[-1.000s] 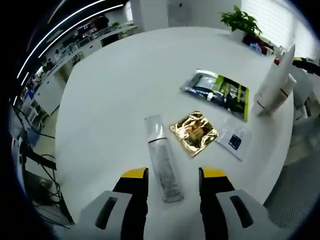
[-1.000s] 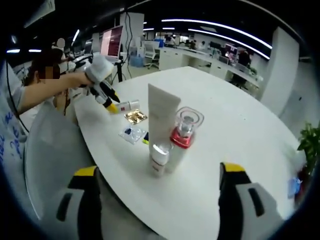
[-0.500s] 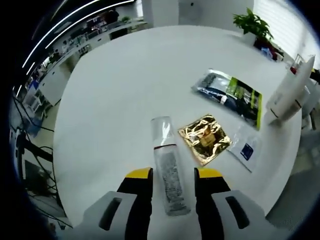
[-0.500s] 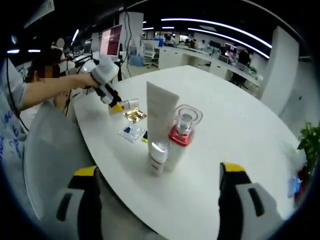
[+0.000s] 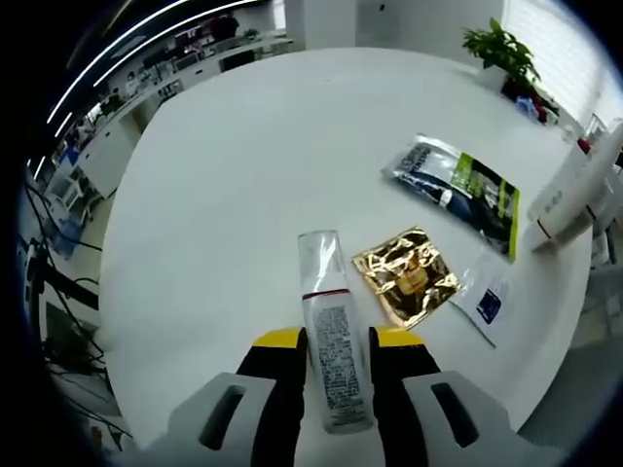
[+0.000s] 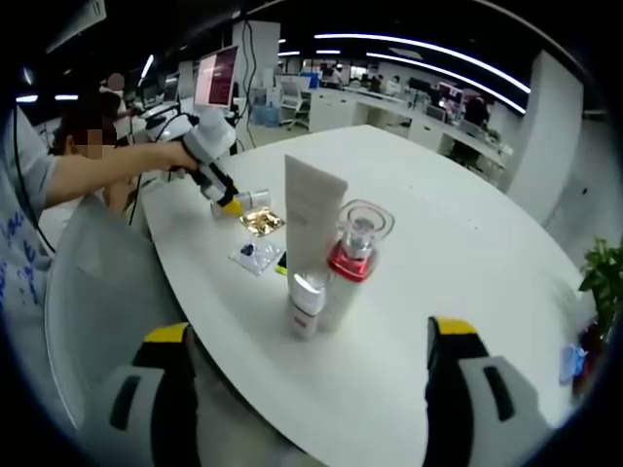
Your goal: Arrange the skincare products in the storage area until every visible bottle or jar stands upright without overlapping.
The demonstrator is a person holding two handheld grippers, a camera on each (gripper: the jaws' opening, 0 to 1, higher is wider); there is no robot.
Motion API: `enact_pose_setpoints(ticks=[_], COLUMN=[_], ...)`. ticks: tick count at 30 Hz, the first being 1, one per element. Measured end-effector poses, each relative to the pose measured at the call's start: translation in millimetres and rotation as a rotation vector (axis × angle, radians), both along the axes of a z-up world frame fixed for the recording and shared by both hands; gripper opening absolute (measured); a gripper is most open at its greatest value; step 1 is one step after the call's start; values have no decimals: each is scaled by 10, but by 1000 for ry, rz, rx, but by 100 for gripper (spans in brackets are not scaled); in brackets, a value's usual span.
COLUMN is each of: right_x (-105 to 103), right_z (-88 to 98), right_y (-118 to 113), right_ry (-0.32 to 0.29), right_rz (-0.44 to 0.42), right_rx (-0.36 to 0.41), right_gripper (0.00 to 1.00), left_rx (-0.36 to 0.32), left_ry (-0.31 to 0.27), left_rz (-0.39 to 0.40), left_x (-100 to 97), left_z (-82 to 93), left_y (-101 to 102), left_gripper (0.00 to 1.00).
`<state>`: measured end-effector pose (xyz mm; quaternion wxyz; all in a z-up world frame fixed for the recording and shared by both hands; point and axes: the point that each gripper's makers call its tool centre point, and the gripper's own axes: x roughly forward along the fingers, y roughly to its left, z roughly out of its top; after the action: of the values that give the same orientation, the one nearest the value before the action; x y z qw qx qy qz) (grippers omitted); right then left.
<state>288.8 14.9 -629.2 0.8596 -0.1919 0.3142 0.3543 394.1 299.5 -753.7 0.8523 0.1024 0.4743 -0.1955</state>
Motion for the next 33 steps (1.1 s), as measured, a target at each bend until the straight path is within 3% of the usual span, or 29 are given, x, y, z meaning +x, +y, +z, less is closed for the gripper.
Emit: enact_pose_setpoints(ticks=[11,19,33], right_x=[8,-4,-22], right_z=[-19,-26,-46], right_y=[-7,-26,16], right_ry=[0,-2,-4], right_rz=[1,-2,3], right_rx=[-1,-1,16], right_gripper=[100,100,100], left_rx=[-4,23,5], left_ry=[2,-8,-35], left_rz=[16,-17,-42], left_x=[-2,-33,-133], left_z=[4,14,179], left_y=[1,-10,-52], left_gripper=[18,17,16])
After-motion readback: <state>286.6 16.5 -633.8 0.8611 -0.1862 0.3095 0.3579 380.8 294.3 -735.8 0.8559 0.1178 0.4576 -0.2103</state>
